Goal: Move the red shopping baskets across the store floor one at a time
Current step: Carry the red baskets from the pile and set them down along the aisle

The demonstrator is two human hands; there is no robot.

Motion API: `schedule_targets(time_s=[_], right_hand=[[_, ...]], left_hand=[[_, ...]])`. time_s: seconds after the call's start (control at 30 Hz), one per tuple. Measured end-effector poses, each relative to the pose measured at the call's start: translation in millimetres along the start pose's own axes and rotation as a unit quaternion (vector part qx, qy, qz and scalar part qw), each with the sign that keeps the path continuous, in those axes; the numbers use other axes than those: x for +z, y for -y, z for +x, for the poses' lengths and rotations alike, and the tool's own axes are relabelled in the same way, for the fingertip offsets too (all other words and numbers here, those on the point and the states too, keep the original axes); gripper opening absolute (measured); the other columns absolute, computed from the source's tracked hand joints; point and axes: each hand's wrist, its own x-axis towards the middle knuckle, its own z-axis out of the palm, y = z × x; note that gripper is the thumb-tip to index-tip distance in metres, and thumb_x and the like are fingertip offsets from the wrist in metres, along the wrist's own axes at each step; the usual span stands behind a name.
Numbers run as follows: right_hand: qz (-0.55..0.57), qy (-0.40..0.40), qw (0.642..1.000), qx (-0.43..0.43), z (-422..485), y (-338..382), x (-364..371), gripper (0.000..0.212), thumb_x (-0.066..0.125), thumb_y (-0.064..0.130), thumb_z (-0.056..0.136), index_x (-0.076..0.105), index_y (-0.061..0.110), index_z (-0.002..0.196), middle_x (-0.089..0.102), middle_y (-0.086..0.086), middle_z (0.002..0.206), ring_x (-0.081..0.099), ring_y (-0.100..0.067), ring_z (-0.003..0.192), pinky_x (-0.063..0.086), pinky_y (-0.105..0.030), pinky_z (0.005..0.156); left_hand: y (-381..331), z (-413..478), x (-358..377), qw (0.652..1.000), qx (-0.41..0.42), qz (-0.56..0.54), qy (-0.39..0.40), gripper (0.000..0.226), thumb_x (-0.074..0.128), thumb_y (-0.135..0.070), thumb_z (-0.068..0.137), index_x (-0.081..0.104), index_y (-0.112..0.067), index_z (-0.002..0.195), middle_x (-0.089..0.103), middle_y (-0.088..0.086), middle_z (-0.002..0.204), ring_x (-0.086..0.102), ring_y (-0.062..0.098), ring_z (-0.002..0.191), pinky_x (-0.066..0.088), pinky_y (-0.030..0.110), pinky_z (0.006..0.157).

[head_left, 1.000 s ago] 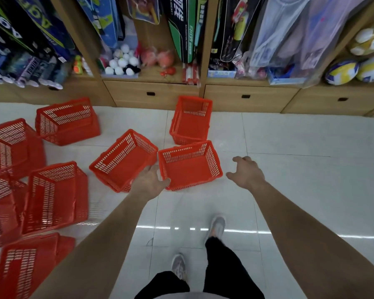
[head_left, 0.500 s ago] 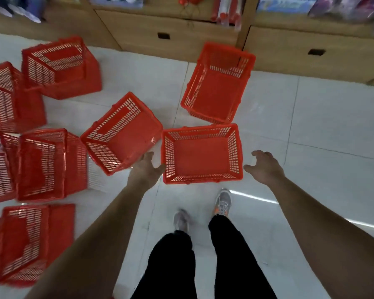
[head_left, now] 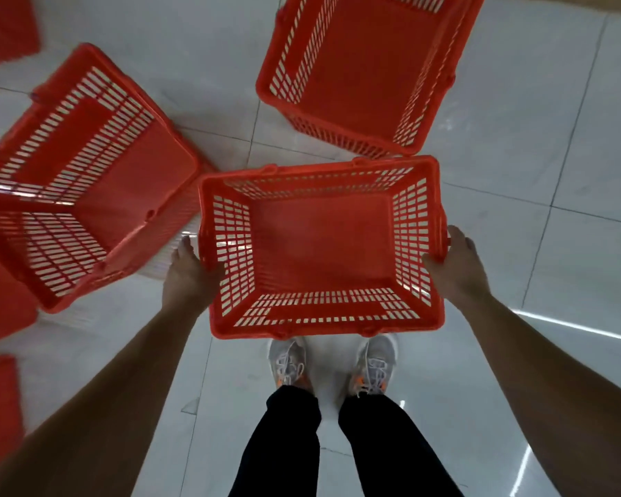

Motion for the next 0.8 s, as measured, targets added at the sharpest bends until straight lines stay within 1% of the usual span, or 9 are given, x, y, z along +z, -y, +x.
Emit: schedule_targets(time_s=[0.1, 0.2, 0.27, 0.37, 0.47, 0.6, 0.67, 0.73, 0.8], right_hand=[[0.065, -0.040, 0.997, -0.011, 11.9, -10.3, 23.4, 0.053, 0.059, 0.028, 0.097, 0.038, 0.017, 0.144, 0.061, -0.014, 0.130, 0.063, -0.039, 0.111, 0.048, -0.045, 0.090], [0.081, -0.078, 0.994, -0.007, 15.3, -11.3, 25.6, 0.045, 0.058, 0.029, 0.097, 0.048, 0.013, 0.138, 0.067, -0.013, 0.124, 0.067, -0.039, 0.105, 0.049, -0.042, 0.086], [0.076, -0.078, 0.994, -0.001, 8.6, -7.6, 16.0, 0.043, 0.060, 0.027, 0.097, 0.051, 0.014, 0.137, 0.068, -0.012, 0.124, 0.067, -0.037, 0.105, 0.050, -0.042, 0.088], [0.066, -0.081, 0.995, -0.003, -21.0, 7.6, -14.5, 0.045, 0.059, 0.030, 0.098, 0.050, 0.015, 0.140, 0.066, -0.011, 0.127, 0.067, -0.037, 0.108, 0.051, -0.049, 0.092], [0.073, -0.087, 0.993, -0.027, -72.3, 32.3, -61.8, 0.047, 0.057, 0.034, 0.099, 0.049, 0.017, 0.143, 0.066, -0.010, 0.129, 0.067, -0.036, 0.109, 0.051, -0.050, 0.093], [0.084, -0.094, 0.988, -0.090, -155.1, 70.9, -137.3, 0.044, 0.056, 0.033, 0.099, 0.052, 0.018, 0.141, 0.068, -0.006, 0.126, 0.068, -0.027, 0.102, 0.050, -0.042, 0.093], [0.099, -0.096, 0.982, -0.130, -195.4, 91.3, -173.6, 0.042, 0.057, 0.031, 0.099, 0.054, 0.020, 0.139, 0.070, -0.004, 0.122, 0.064, -0.017, 0.093, 0.046, -0.033, 0.091], [0.117, -0.092, 0.976, -0.162, -235.3, 112.2, -205.8, 0.041, 0.058, 0.029, 0.097, 0.055, 0.023, 0.138, 0.071, 0.000, 0.119, 0.060, -0.011, 0.091, 0.044, -0.030, 0.091], [0.126, -0.088, 0.968, -0.197, -268.7, 132.2, -231.5, 0.040, 0.059, 0.029, 0.096, 0.057, 0.025, 0.136, 0.070, 0.006, 0.114, 0.060, -0.009, 0.090, 0.044, -0.027, 0.089]], left_hand=[[14.3, 16.4, 26.0, 0.999, 0.008, -0.051, 0.016, 0.060, 0.056, -0.061, 0.085, 0.042, -0.026, 0.131, 0.067, 0.002, 0.117, 0.069, 0.026, 0.095, 0.058, 0.047, 0.078], [25.6, 21.0, 32.9, 0.998, 0.000, -0.060, 0.000, 0.049, 0.055, -0.055, 0.089, 0.040, -0.031, 0.129, 0.068, -0.001, 0.112, 0.069, 0.024, 0.089, 0.057, 0.043, 0.075], [29.1, 14.9, 26.4, 0.998, 0.006, -0.068, 0.001, 0.048, 0.053, -0.058, 0.089, 0.042, -0.032, 0.128, 0.068, -0.005, 0.109, 0.068, 0.019, 0.085, 0.057, 0.039, 0.071], [27.3, -9.5, -1.1, 0.997, 0.012, -0.082, 0.003, 0.046, 0.052, -0.057, 0.090, 0.044, -0.032, 0.128, 0.067, -0.007, 0.107, 0.068, 0.019, 0.083, 0.059, 0.040, 0.071], [25.0, -56.1, -49.7, 0.994, 0.008, -0.111, -0.005, 0.046, 0.052, -0.057, 0.092, 0.045, -0.032, 0.130, 0.064, -0.011, 0.102, 0.066, 0.007, 0.071, 0.053, 0.025, 0.056], [23.5, -140.9, -137.8, 0.991, -0.005, -0.128, -0.043, 0.053, 0.052, -0.057, 0.093, 0.048, -0.026, 0.135, 0.066, -0.007, 0.109, 0.063, 0.010, 0.073, 0.053, 0.029, 0.064], [26.9, -187.8, -181.8, 0.985, -0.026, -0.153, -0.076, 0.050, 0.057, -0.050, 0.093, 0.050, -0.024, 0.136, 0.069, 0.000, 0.115, 0.066, 0.016, 0.080, 0.055, 0.034, 0.069], [33.7, -237.3, -223.8, 0.978, -0.041, -0.176, -0.107, 0.043, 0.061, -0.038, 0.093, 0.054, -0.022, 0.133, 0.071, 0.007, 0.114, 0.068, 0.025, 0.090, 0.054, 0.039, 0.078], [41.3, -284.4, -257.7, 0.967, -0.056, -0.215, -0.126, 0.041, 0.063, -0.034, 0.092, 0.055, -0.020, 0.130, 0.071, 0.008, 0.111, 0.069, 0.027, 0.093, 0.055, 0.044, 0.082]])
